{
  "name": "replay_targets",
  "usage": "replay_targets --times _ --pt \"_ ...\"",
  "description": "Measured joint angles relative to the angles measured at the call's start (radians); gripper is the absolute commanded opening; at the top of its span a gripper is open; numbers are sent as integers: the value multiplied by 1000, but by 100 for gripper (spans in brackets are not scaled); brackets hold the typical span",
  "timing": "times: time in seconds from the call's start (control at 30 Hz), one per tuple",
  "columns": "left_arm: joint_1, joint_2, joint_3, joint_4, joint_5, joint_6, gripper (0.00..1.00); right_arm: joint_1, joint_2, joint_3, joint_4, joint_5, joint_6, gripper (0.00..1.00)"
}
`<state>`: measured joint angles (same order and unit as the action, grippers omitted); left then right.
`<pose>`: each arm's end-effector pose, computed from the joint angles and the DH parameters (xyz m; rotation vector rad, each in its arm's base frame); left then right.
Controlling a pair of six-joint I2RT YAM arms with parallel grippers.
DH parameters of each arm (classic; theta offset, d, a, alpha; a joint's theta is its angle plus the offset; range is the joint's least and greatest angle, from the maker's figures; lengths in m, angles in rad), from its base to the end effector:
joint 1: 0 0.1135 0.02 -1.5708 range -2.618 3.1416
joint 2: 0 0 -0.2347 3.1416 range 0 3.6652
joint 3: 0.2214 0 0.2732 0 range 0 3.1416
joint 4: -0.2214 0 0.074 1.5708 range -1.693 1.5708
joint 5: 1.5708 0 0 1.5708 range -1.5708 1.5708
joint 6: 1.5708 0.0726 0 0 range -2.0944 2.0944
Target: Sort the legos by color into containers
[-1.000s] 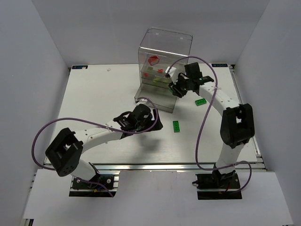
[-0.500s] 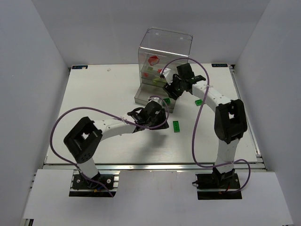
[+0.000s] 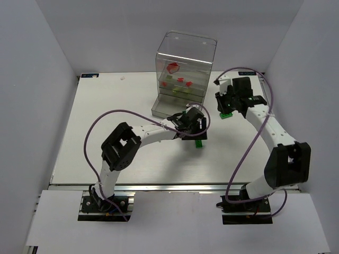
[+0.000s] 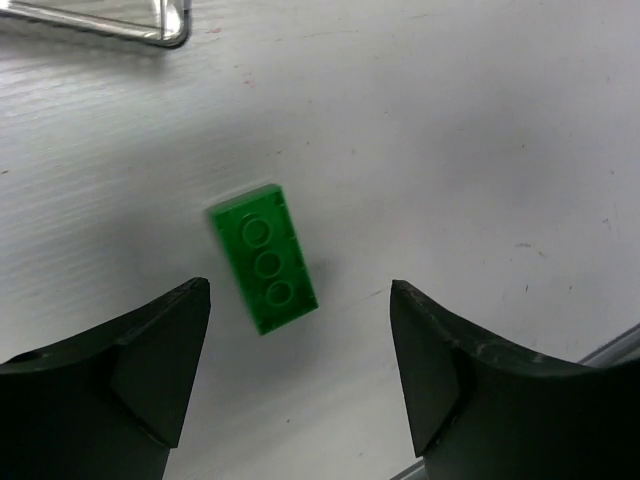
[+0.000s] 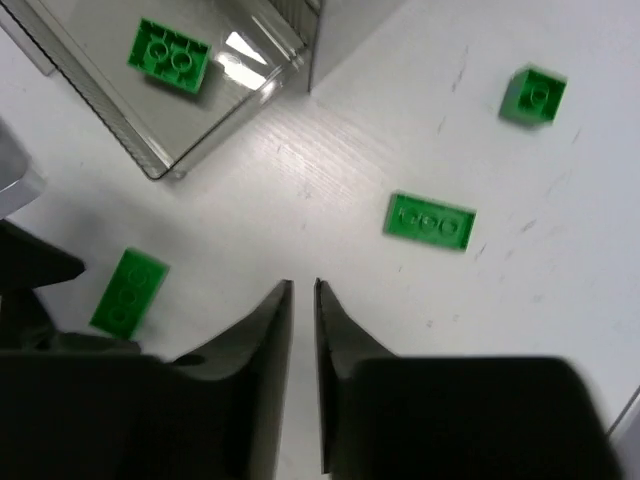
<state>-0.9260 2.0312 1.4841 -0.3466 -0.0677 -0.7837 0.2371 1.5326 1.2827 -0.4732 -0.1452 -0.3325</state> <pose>0.2893 -0.3766 0.1222 0.1526 2.5731 -0.6274 0.3800 0.1026 0.2437 -0.7143 2.1730 0.1169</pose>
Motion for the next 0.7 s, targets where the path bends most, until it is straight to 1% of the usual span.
replay_targets --times 0.1,0.23,0.4,0.5,0.53,0.57,0.67,0.7 --pt "-20 74 110 -86 -30 -4 82 -51 -56 -63 -11 -34 33 31" --pt "-35 185 265 -203 -80 -16 79 -101 -64 -110 -29 -73 68 32" --pt "-44 239 350 -298 -123 -24 75 -150 -64 -122 -46 -115 91 32" --pt "-45 270 393 -351 -143 -25 66 -170 -64 -122 -47 -133 94 32" --pt "-46 273 401 -360 -145 -24 60 -174 -64 -122 -46 -139 95 32" --pt "-48 273 402 -367 -154 -23 47 -180 -64 -122 -47 -146 95 32" --pt "-49 277 403 -387 -170 -14 31 -193 -64 -122 -47 -164 96 32" --pt "-50 277 403 -388 -172 -9 29 -196 -64 -122 -47 -169 97 32"
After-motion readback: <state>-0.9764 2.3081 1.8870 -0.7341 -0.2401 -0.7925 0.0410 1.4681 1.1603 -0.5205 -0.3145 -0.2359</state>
